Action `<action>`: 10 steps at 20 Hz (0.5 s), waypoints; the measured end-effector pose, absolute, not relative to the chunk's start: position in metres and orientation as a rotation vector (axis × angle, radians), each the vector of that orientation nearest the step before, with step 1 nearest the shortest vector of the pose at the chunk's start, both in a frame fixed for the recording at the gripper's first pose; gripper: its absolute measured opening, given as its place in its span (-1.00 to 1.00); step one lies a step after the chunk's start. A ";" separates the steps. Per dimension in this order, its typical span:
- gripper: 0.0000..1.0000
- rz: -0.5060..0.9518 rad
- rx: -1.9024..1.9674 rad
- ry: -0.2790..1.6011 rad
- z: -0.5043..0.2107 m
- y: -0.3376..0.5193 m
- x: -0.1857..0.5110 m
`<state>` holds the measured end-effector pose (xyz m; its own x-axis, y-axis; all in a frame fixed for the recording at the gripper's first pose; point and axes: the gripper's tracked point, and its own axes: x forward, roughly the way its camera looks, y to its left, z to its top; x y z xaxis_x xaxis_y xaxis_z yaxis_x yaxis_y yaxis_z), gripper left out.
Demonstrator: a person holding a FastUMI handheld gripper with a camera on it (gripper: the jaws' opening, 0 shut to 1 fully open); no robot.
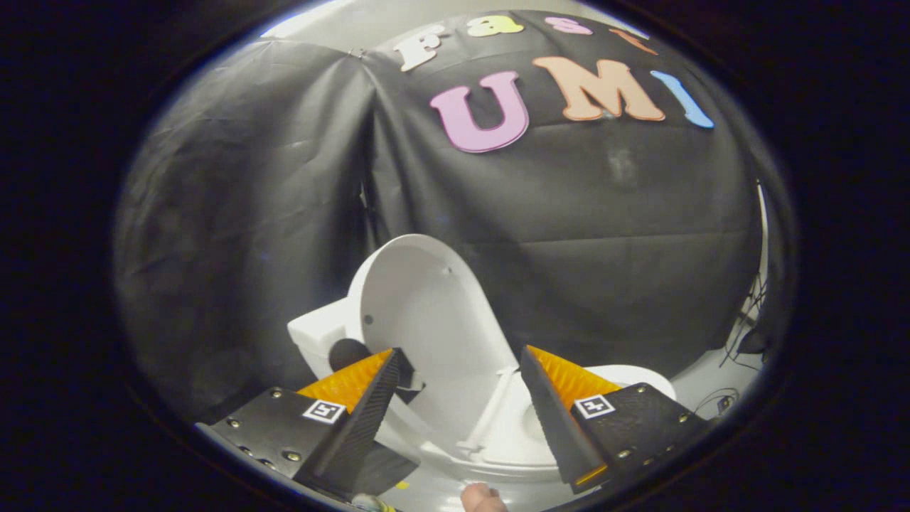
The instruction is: Open the toilet lid.
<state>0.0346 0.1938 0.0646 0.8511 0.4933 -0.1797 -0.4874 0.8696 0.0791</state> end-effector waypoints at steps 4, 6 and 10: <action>1.00 0.463 0.058 0.173 0.081 0.157 0.043; 1.00 0.444 0.056 0.170 0.084 0.143 0.045; 1.00 0.430 0.059 0.164 0.087 0.126 0.043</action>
